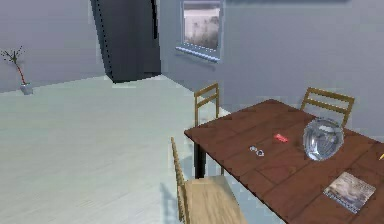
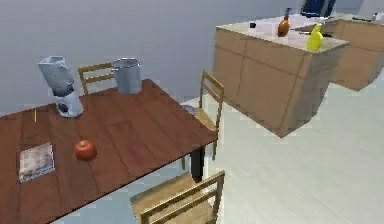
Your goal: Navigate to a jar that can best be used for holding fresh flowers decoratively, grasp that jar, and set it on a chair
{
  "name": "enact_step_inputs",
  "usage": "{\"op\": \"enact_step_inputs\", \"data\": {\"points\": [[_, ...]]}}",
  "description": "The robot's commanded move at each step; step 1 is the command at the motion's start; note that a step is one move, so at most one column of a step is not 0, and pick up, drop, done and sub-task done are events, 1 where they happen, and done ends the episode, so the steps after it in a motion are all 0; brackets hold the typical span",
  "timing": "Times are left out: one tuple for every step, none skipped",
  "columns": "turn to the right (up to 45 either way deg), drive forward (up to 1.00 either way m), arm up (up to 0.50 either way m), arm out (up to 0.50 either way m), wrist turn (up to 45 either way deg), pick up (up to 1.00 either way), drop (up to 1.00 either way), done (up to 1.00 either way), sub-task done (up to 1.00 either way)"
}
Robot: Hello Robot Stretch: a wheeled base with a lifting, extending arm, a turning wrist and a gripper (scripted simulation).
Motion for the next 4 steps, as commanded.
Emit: {"op": "enact_step_inputs", "data": {"points": [[0.0, 0.25, 0.0, 0.0, 0.0, 0.0, 0.0, 0.0, 0.0], [-42.0, 0.0, 0.0, 0.0, 0.0, 0.0, 0.0, 0.0, 0.0], [45.0, 0.0, 0.0, 0.0, 0.0, 0.0, 0.0, 0.0, 0.0], [45.0, 0.0, 0.0, 0.0, 0.0, 0.0, 0.0, 0.0, 0.0]]}}
